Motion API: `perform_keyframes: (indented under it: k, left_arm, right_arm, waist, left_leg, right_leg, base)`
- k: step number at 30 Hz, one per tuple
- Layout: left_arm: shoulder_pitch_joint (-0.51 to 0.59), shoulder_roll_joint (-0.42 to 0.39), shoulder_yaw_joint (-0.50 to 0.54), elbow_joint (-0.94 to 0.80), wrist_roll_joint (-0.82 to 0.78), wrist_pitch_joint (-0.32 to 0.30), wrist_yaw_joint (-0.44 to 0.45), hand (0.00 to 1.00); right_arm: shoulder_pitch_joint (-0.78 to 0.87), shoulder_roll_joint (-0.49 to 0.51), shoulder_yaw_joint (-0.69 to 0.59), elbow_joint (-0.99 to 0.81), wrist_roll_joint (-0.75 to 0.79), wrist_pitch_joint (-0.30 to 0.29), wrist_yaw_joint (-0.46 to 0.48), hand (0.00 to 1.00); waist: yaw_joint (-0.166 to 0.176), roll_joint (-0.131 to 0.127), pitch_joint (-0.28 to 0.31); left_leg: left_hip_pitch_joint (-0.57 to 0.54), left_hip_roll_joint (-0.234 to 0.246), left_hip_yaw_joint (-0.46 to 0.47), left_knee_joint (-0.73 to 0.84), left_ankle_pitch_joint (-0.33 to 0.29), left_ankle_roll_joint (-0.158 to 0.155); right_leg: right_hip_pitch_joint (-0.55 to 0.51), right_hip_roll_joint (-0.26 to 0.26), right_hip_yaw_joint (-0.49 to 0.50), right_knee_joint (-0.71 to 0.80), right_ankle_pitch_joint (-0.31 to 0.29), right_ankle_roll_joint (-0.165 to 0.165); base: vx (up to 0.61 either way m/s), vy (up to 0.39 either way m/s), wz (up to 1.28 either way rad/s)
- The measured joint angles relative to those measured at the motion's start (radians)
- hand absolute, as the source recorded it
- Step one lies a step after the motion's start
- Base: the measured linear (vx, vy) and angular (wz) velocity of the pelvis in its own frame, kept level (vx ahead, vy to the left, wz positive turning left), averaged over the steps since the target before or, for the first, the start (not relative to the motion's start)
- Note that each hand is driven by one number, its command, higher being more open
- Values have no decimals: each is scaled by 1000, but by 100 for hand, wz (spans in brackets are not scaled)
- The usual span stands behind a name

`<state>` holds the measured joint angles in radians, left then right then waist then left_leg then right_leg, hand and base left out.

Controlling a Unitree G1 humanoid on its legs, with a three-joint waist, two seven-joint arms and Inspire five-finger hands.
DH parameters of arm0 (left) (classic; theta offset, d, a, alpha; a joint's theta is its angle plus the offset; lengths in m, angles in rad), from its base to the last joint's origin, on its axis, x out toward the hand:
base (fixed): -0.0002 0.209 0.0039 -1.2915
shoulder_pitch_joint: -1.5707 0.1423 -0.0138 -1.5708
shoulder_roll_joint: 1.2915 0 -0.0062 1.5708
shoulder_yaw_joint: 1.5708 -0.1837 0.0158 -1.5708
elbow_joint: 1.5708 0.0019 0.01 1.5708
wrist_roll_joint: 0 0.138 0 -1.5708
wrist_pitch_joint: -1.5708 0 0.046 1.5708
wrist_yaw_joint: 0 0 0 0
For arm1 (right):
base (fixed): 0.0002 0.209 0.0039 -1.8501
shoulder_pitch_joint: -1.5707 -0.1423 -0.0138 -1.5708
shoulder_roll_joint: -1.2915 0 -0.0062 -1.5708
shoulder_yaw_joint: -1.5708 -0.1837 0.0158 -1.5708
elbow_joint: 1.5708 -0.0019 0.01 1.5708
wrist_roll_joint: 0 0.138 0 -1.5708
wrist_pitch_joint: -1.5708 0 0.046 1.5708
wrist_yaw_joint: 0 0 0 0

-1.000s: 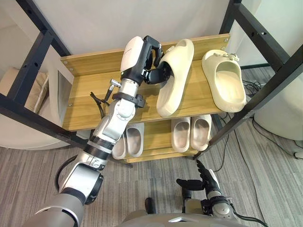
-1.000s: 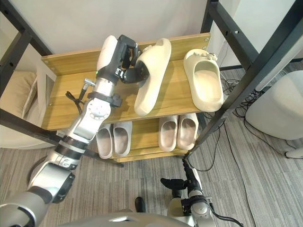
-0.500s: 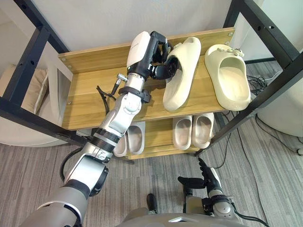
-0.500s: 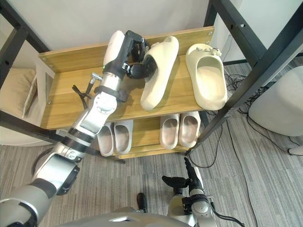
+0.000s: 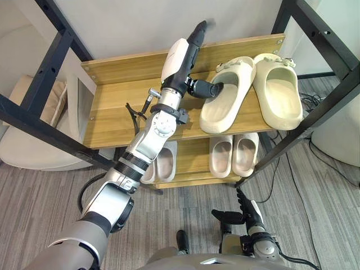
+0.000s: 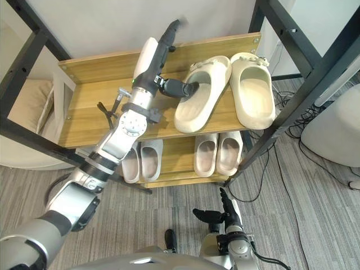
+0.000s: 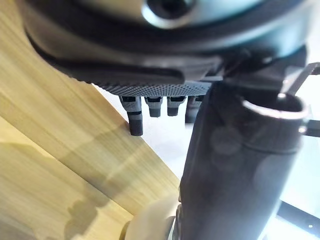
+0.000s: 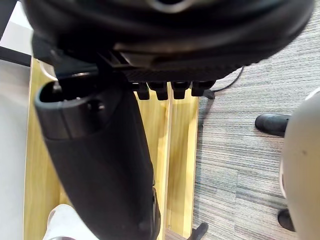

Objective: Organize the slippers on the shoe rack

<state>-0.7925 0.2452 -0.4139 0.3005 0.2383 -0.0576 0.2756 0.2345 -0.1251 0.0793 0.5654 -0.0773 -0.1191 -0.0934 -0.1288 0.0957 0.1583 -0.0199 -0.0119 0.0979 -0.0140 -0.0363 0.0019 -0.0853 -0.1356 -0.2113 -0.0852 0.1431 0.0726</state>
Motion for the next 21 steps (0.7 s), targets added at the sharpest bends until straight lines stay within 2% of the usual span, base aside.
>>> perform_keyframes:
  k: [16,19,21]
  left_arm:
    - [1,-56,-44,-6,-211,-4,-20,100]
    - [35,-53,-44,-101,-288,-10,-20,100]
    - [88,-52,-43,-206,-330,-37,-19,100]
  right_arm:
    - [-3,0,0,8,1,0,-4,100]
    - [-7,0,0,19,1,0,-4,100]
    - [-7,-1,0,22,1,1,-4,100]
  waist:
    - [1,0,0]
    - [10,0,0]
    - [16,0,0]
  left_leg:
    - [13,-2,-1,0,1,0]
    - [13,-2,-3,0,1,0]
    - [13,-1,-6,0,1,0]
  right_leg:
    - [14,-2,-2,0,1,1]
    - [16,-2,-4,0,1,2]
    - [17,-2,-6,0,0,2]
  base:
    - [0,0,0]
    - [0,0,0]
    - [9,4,4]
